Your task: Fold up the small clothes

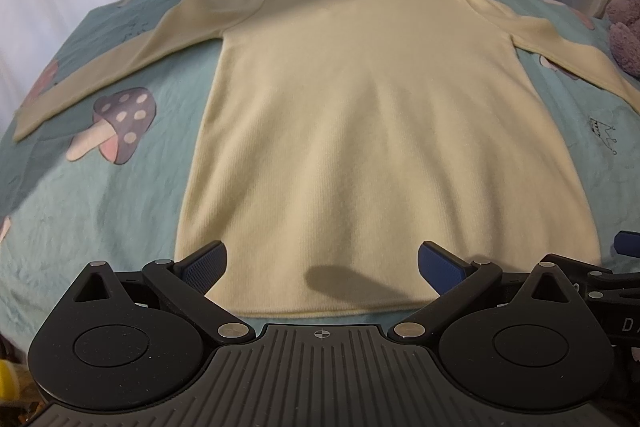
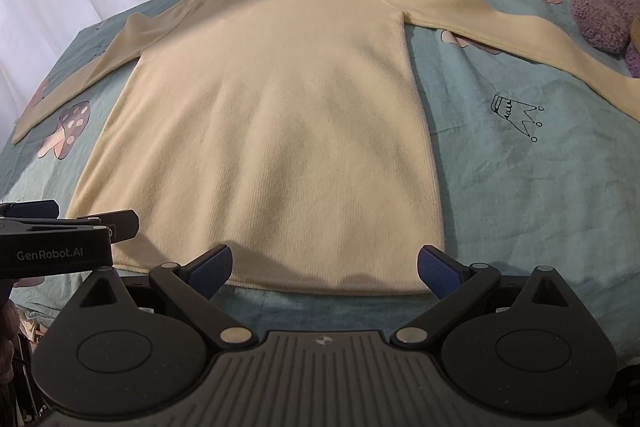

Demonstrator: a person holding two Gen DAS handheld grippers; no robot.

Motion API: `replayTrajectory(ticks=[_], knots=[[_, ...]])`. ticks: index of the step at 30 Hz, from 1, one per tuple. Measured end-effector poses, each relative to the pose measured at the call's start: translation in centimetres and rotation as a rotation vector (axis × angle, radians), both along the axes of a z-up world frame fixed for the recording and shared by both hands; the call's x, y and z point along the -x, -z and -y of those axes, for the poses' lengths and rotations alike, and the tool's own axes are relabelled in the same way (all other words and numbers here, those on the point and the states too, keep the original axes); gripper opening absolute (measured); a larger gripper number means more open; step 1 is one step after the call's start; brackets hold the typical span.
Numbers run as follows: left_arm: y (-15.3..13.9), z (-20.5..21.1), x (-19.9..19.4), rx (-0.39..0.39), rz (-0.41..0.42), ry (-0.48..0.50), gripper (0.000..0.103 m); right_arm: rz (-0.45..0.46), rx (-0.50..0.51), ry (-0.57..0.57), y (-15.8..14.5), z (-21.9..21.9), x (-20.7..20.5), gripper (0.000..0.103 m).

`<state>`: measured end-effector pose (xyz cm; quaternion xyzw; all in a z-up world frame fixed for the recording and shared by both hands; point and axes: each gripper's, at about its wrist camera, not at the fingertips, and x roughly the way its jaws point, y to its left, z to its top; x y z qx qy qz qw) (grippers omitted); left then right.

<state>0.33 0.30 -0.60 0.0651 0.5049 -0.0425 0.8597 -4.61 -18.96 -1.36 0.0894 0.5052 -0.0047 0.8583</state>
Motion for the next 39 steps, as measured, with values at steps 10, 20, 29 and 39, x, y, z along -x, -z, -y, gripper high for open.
replayTrajectory(ticks=[10,20,29,39], knots=[[0.10,-0.21,-0.29,0.005,-0.013,-0.005,0.103,-0.005,-0.002,-0.003,0.12,-0.03,-0.25,0.099],[0.22,-0.24,-0.36,0.006,-0.016,-0.006,0.103,-0.005,-0.003,-0.001,0.21,0.00,-0.27,0.099],[0.24,-0.25,-0.36,0.006,-0.018,-0.008,0.103,-0.006,-0.005,-0.003,0.23,0.11,-0.29,0.099],[0.27,-0.31,-0.37,0.007,-0.019,-0.009,0.103,-0.006,-0.005,-0.003,0.18,0.09,-0.35,0.099]])
